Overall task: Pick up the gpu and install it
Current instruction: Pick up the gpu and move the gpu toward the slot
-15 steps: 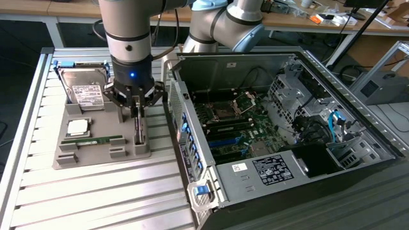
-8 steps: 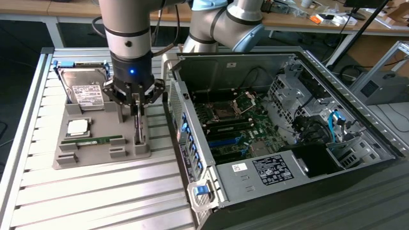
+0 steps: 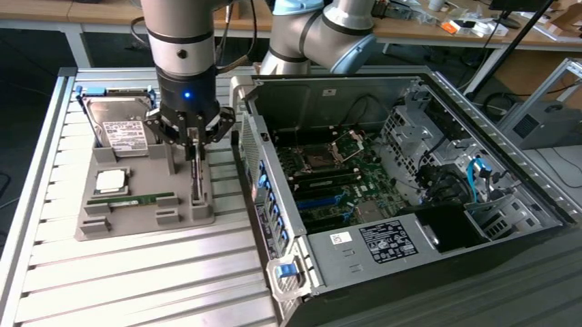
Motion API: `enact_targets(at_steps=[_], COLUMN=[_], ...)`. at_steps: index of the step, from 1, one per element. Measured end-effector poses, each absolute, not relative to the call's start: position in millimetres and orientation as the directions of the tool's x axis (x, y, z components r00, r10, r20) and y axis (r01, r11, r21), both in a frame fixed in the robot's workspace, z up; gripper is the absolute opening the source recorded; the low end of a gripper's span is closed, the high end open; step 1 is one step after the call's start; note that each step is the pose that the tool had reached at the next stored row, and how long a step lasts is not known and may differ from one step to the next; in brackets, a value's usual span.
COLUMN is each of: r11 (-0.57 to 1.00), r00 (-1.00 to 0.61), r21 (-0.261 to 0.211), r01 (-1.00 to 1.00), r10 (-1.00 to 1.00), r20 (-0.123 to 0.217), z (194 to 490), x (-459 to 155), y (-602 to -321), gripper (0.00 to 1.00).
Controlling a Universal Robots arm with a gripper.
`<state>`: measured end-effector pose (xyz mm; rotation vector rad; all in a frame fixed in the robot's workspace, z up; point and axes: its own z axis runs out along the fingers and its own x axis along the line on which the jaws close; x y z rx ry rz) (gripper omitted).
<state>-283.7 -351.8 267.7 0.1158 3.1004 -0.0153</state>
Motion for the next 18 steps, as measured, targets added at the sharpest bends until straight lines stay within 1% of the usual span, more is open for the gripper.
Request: enact_targets(at_steps=[18], r11=[0.997], r00=[-0.996], r21=[-0.008], r01=[0.075], r10=[0.074], r20=[-0.039], z=[294], x=[-284], y=[-352], gripper=[0.27])
